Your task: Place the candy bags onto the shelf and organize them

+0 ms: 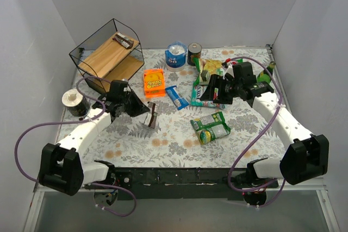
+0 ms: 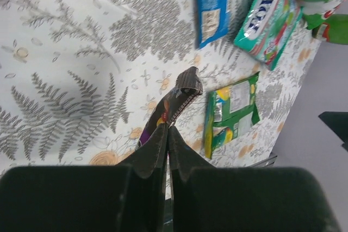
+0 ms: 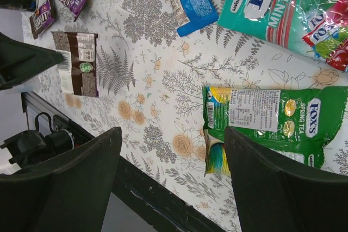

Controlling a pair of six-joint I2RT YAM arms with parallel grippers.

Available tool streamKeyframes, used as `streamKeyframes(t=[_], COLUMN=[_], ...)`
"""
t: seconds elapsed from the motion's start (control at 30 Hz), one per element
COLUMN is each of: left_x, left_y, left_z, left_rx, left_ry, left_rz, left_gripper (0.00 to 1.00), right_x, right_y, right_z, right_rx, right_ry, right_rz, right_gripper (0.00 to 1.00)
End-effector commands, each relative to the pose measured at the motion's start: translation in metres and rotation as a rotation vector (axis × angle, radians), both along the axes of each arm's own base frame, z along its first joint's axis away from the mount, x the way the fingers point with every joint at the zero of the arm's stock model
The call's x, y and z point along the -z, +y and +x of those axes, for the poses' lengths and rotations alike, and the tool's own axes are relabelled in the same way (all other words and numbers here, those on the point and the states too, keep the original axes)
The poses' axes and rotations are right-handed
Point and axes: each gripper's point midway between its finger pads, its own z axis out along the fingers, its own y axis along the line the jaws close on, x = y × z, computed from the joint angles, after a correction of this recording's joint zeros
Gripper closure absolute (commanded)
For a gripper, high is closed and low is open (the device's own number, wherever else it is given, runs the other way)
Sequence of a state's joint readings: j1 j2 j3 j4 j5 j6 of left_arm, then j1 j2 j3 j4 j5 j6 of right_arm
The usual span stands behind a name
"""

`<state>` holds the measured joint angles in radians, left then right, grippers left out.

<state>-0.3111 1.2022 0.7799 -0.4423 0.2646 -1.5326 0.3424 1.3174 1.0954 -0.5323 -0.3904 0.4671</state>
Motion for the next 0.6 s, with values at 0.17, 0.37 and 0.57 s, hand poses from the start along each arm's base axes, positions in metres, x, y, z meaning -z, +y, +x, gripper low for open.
streamKeyframes(t=[0.17, 0.37, 0.57], left_x=[-0.096, -0.165, -0.19], left_y=[-0.008, 0.02, 0.06], left_z=[0.074, 0.155, 0.212], left_rx=[0.017, -0.107, -0.238], left_ry=[-0.171, -0.293, -0.316], left_rz=[0.036, -0.049, -0.099], left_gripper=[1.0, 1.0, 1.0], right_x=[-0.018, -0.019, -0.019], right_y=[-0.011, -0.014, -0.016], right_z=[0.003, 0.005, 0.007], right_rx=[0.038, 0.049, 0.058], right_ry=[-0.057, -0.072, -0.071], right_rz=[0.008, 0.008, 0.009], right_gripper=[0.17, 0.17, 0.17])
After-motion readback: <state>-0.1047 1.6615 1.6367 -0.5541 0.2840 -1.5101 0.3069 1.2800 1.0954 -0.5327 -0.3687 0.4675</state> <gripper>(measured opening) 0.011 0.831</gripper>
